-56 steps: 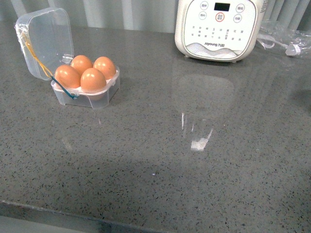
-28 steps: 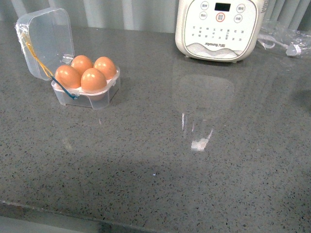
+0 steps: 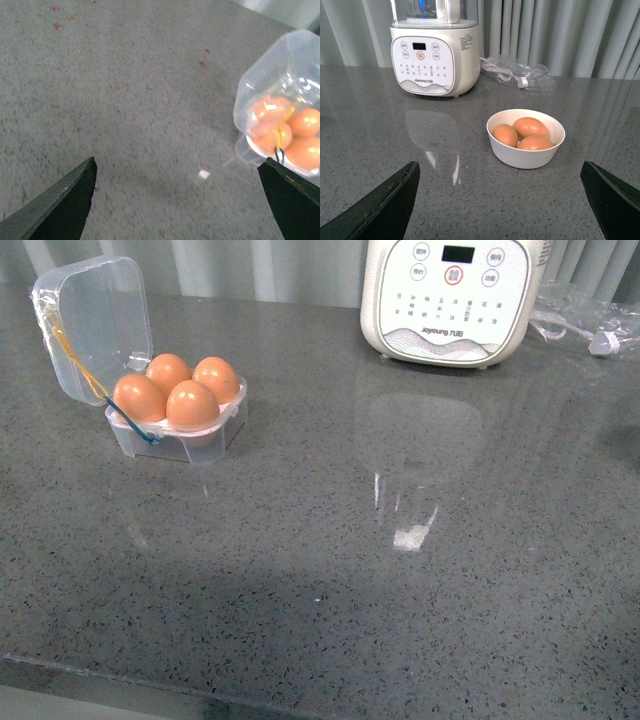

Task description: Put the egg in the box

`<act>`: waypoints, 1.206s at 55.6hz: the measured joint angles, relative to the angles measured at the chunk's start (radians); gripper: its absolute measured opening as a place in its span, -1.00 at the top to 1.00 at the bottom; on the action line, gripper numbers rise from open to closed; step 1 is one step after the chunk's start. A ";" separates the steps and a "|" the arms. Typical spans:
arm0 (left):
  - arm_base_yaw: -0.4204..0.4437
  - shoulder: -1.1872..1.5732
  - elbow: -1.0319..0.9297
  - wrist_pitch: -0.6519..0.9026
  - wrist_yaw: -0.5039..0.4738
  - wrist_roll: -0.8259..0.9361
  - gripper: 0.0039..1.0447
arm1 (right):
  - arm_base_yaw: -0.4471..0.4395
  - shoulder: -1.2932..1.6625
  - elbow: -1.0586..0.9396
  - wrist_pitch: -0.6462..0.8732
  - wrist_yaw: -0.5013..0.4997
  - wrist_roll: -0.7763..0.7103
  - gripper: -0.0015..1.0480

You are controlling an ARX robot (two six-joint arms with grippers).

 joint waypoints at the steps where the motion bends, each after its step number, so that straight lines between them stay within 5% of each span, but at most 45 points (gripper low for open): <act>1: 0.008 0.023 0.016 0.003 0.015 -0.001 -0.87 | 0.000 0.000 0.000 0.000 0.000 0.000 -0.86; 17: 0.011 0.251 0.212 0.028 0.032 0.017 -0.87 | 0.000 0.000 0.000 0.000 0.000 0.000 -0.86; 49: -0.164 0.426 0.343 0.028 -0.077 0.061 -0.87 | 0.000 0.000 0.000 0.000 0.000 0.000 -0.86; 67: -0.365 0.383 0.311 0.036 -0.112 0.061 -0.87 | 0.000 0.000 0.000 0.000 0.000 0.000 -0.86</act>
